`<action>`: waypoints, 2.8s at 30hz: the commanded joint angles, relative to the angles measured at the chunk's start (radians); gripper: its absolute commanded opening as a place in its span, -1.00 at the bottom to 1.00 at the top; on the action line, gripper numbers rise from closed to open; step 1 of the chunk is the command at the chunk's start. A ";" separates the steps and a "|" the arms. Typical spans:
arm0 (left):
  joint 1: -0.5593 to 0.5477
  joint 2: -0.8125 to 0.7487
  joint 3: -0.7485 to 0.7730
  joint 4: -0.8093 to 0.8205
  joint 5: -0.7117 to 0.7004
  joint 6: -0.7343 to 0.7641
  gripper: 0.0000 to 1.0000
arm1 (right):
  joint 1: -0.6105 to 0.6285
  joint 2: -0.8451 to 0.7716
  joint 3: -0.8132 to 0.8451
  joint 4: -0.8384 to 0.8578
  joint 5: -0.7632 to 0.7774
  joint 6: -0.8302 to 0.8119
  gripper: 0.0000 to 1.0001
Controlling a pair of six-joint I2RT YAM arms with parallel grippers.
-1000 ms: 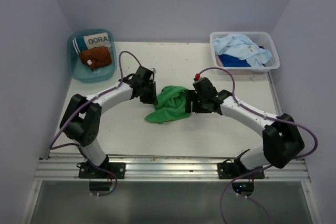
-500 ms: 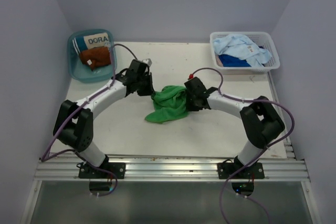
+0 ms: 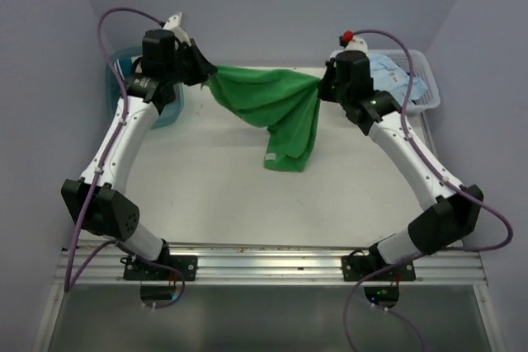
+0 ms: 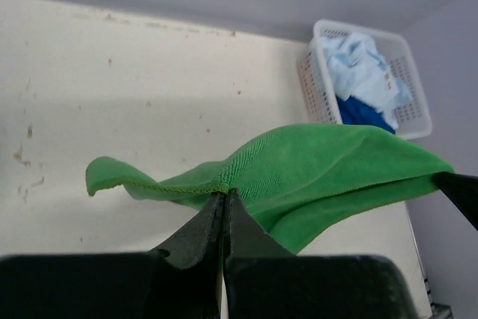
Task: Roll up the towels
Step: Flatten the towel
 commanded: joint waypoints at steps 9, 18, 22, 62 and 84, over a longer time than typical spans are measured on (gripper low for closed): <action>0.092 -0.159 -0.040 -0.016 0.053 0.069 -1.00 | 0.027 -0.372 -0.143 -0.022 -0.003 -0.092 -1.00; 0.098 -0.254 -0.503 -0.046 -0.017 0.058 -0.53 | 0.309 -0.504 -0.707 -0.011 0.029 0.096 -0.41; 0.099 -0.217 -0.496 -0.059 -0.063 0.069 0.62 | 0.317 -0.499 -0.717 -0.099 0.167 0.167 0.27; -0.263 -0.257 -0.886 -0.213 -0.304 -0.373 -1.00 | -0.295 -0.392 -0.746 -0.088 -0.303 0.115 0.18; -0.078 -0.397 -0.835 -0.244 -0.357 -0.364 -1.00 | -0.387 -0.233 -0.901 0.048 -0.216 0.159 0.04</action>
